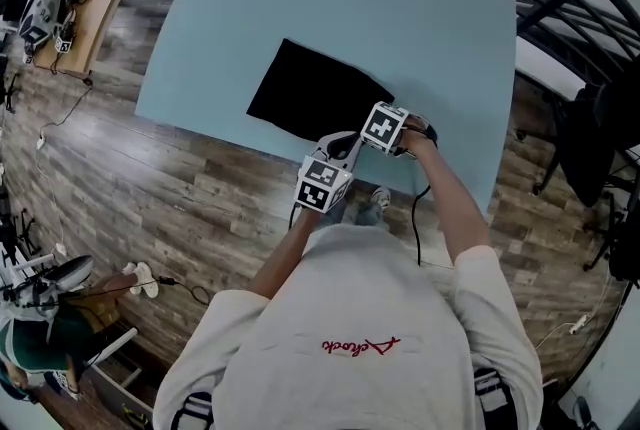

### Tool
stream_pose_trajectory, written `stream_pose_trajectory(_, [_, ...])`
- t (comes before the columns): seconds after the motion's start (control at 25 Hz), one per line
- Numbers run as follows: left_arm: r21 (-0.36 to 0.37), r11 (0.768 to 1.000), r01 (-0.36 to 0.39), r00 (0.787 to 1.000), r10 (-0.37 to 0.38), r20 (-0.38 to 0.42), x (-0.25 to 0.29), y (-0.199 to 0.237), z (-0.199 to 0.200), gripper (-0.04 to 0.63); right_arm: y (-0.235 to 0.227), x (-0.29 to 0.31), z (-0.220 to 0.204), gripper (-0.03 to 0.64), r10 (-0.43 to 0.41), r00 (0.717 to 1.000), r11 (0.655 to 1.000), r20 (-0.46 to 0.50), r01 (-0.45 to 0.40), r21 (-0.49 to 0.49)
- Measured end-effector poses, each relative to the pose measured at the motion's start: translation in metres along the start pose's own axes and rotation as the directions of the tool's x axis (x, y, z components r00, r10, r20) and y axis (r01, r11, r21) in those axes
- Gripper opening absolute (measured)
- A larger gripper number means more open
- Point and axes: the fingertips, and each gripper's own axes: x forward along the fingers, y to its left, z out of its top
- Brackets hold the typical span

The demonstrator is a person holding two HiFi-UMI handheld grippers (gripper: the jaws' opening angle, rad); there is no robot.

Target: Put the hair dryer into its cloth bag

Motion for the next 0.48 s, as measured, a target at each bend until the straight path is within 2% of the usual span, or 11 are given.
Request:
stream_pose_trajectory(0.32, [-0.006,1.000,0.009,1.000,-0.009,-0.014,0.000,0.001,-0.005,0.012,-0.008,0.012,0.004,0.232,-0.003,0.999,1.000,-0.038,0.004,0.020])
stream_pose_trajectory(0.48, [-0.014,1.000,0.011,1.000,-0.011,-0.025,0.000,0.001,-0.010,0.011,-0.007,0.013,0.006,0.233,-0.032,0.999,0.999,0.002,0.032,0.007])
